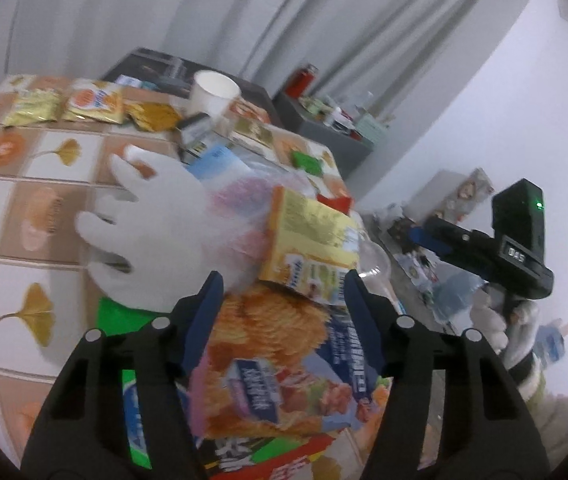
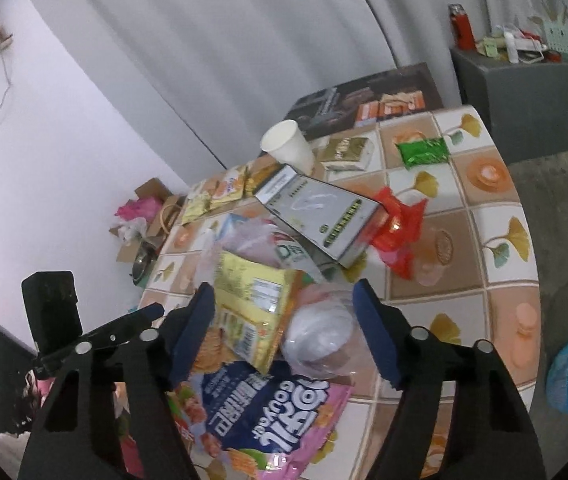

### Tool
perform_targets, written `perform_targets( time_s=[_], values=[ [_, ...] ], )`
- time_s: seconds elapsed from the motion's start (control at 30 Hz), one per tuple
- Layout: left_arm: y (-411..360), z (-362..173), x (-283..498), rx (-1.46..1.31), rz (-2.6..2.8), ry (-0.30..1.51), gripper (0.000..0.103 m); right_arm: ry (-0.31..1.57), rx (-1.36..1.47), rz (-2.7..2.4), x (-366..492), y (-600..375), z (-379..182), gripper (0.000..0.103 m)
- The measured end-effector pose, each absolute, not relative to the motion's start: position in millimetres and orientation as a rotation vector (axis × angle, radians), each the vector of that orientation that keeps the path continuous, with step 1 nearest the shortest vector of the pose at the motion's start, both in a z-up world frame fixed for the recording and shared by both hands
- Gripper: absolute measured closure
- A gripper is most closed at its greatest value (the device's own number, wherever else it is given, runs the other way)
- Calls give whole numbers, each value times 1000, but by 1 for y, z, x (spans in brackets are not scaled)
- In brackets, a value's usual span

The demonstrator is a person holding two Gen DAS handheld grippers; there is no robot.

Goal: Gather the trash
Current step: 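Grasp the yellow snack wrapper with the left tool while the right tool grasps the clear plastic cup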

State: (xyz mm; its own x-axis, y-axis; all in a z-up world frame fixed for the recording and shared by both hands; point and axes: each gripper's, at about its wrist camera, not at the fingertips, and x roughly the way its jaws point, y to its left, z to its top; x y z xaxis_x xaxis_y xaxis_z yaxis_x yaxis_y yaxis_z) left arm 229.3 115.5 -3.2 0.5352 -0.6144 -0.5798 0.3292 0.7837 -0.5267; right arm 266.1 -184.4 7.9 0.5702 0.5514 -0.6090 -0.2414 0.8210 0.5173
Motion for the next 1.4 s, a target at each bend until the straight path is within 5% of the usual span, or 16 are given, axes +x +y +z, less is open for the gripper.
perform_targets(
  time_s=[0.73, 1.0, 1.17, 1.4],
  values=[
    [58, -12, 295, -173, -531, 972, 49, 987, 546, 482, 282, -193, -57, 31],
    [60, -15, 296, -224, -536, 1011, 64, 1002, 579, 491, 283, -186, -67, 31],
    [62, -15, 295, -230, -523, 1004, 83, 1000, 610, 478, 285, -189, -70, 37],
    [61, -8, 285, -236, -556, 963, 93, 999, 676, 460, 284, -199, -75, 41]
  ],
)
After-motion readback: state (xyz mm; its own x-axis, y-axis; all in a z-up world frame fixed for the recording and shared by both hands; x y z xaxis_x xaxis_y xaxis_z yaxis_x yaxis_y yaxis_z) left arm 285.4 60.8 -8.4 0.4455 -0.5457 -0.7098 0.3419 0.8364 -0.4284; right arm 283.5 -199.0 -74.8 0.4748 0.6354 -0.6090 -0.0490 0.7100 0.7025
